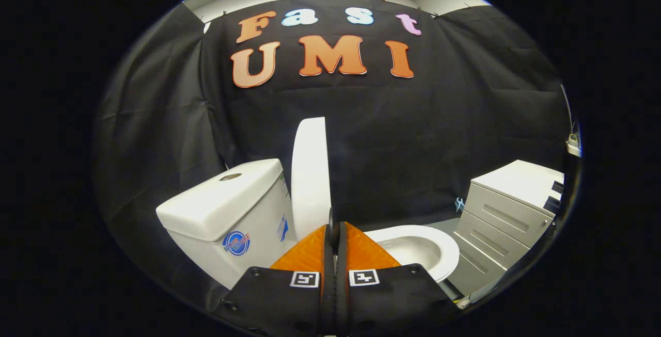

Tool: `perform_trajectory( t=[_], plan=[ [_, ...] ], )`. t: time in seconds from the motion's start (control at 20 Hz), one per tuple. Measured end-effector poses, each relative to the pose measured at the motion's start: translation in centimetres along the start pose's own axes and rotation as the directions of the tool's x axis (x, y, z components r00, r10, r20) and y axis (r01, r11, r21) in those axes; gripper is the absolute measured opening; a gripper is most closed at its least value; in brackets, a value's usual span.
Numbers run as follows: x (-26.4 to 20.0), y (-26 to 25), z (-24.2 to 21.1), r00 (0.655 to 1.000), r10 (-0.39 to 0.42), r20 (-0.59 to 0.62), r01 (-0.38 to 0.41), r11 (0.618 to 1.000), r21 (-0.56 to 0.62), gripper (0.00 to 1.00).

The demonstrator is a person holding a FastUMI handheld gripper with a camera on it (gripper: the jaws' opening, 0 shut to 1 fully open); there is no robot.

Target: Open the toilet lid.

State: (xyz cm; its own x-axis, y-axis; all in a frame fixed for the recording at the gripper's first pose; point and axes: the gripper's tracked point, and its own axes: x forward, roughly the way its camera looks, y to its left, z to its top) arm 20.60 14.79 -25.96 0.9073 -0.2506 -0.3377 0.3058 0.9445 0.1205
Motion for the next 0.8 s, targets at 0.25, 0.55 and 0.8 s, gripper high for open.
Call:
perform_trajectory(
  t=[0.25, 0.55, 0.8],
  plan=[
    [-0.1, 2.2, -0.2, 1.000, 0.019, 0.001, -0.019, 1.000, -0.015, 0.08],
    [-0.2, 5.2, -0.6, 0.999, 0.041, -0.007, -0.041, 0.995, -0.087, 0.08],
    [-0.5, 6.6, -1.2, 0.998, 0.060, -0.018, -0.062, 0.989, -0.135, 0.08]
  ],
)
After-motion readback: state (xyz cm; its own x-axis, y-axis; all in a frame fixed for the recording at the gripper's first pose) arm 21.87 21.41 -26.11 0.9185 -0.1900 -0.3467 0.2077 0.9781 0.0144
